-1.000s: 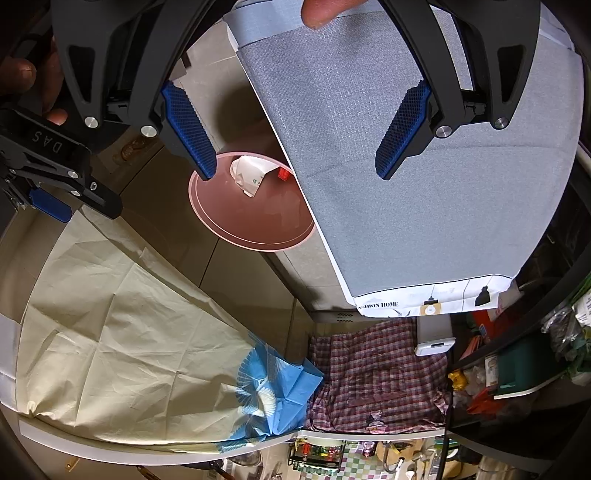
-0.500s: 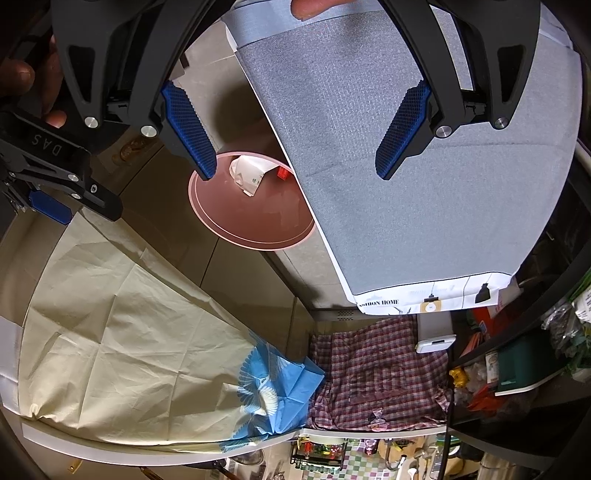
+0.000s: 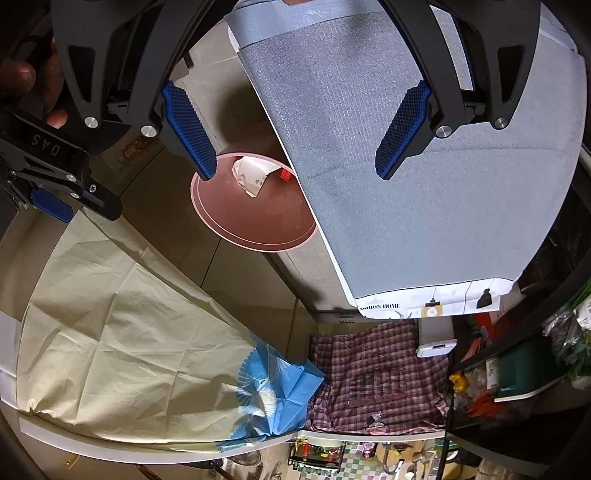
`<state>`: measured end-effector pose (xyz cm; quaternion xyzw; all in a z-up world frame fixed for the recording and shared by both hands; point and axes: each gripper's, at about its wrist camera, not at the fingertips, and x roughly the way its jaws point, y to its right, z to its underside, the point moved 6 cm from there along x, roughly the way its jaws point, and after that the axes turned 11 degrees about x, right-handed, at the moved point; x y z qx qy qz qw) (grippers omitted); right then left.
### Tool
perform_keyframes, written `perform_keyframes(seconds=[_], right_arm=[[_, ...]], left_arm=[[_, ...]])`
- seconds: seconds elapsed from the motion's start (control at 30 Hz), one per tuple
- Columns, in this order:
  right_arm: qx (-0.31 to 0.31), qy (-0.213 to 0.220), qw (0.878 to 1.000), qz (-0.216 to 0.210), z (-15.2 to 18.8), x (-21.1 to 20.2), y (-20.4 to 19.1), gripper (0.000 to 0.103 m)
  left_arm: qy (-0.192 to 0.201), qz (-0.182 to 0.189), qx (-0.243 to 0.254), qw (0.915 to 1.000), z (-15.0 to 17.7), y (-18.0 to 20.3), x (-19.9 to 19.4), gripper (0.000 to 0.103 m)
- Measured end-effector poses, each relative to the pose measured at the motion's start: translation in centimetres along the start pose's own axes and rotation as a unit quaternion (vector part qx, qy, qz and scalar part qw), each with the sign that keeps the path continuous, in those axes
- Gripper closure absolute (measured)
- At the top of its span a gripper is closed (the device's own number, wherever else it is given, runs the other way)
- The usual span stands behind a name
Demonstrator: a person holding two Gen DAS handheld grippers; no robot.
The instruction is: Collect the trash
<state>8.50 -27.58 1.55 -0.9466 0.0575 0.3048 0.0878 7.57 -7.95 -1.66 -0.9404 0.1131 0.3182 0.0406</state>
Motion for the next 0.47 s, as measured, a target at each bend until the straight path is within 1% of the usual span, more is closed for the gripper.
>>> perform_keyframes(seconds=[0.2, 0.47], right_arm=[[-0.001, 0.0, 1.0, 0.0, 0.0, -0.01, -0.03, 0.007], [0.0, 0.0, 1.0, 0.0, 0.01, -0.01, -0.03, 0.007]], left_arm=[[0.002, -0.003, 0.005, 1.0, 0.0, 0.13, -0.01, 0.018], [-0.006, -0.002, -0.003, 1.0, 0.09, -0.01, 0.15, 0.018]])
